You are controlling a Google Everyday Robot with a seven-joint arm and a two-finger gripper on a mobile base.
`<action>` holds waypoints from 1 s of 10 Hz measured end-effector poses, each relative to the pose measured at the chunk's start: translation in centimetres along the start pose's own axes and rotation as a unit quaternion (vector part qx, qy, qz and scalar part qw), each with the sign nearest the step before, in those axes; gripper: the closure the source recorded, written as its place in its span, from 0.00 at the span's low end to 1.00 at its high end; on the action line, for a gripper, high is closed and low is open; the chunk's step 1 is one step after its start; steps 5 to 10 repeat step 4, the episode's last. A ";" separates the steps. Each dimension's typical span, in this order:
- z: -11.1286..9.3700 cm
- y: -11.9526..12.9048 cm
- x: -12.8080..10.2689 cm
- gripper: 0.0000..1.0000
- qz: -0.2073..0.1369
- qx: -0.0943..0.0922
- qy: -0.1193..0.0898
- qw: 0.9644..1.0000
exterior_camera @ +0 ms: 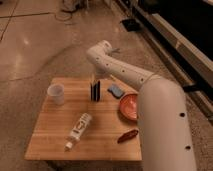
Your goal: Knock the eraser over
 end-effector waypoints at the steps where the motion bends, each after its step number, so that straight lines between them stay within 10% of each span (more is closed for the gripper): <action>1: 0.8 1.0 0.8 0.20 0.002 -0.012 0.008 1.000; 10: 2.3 1.9 1.7 0.20 -0.002 -0.025 0.016 1.000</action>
